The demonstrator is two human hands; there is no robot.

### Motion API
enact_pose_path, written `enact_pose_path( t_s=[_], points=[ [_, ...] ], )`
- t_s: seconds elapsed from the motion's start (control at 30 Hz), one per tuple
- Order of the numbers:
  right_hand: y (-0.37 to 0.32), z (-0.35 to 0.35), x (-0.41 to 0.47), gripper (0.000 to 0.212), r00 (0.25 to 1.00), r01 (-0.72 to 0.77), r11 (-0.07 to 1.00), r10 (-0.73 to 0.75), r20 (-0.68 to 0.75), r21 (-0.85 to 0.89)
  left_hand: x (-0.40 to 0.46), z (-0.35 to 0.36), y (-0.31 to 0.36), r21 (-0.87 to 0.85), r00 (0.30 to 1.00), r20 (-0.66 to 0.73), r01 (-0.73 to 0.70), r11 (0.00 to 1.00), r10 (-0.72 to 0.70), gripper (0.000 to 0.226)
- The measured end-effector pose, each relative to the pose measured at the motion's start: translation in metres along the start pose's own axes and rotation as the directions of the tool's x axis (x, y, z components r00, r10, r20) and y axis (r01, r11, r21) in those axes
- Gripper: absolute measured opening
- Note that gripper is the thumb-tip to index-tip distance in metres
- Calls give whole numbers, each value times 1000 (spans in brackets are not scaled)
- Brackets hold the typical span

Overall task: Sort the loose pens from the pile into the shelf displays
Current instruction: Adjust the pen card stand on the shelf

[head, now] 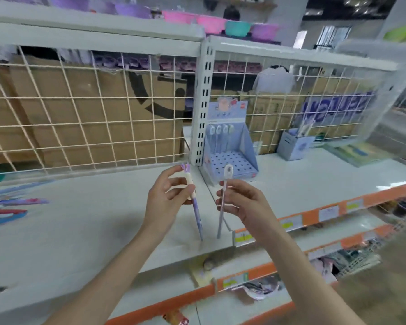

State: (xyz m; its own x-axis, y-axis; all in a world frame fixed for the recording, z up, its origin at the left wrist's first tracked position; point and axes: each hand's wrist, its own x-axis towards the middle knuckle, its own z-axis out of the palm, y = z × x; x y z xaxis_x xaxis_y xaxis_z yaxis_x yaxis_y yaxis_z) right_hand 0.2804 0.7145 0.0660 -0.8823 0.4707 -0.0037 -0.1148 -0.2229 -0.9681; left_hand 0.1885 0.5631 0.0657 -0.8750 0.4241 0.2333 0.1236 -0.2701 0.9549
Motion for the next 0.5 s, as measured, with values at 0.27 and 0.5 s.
enact_pose_path(
  t_s=[0.27,0.5],
  points=[
    [-38,-73,29,13,999,36,997,-38,-24,-72,19,79,-19,33,999,13,30,999,-30,39],
    [-41,-86,73,43,998,49,996,-52,-47,-76,55,92,-33,70,998,29,47,996,-49,40]
  ],
)
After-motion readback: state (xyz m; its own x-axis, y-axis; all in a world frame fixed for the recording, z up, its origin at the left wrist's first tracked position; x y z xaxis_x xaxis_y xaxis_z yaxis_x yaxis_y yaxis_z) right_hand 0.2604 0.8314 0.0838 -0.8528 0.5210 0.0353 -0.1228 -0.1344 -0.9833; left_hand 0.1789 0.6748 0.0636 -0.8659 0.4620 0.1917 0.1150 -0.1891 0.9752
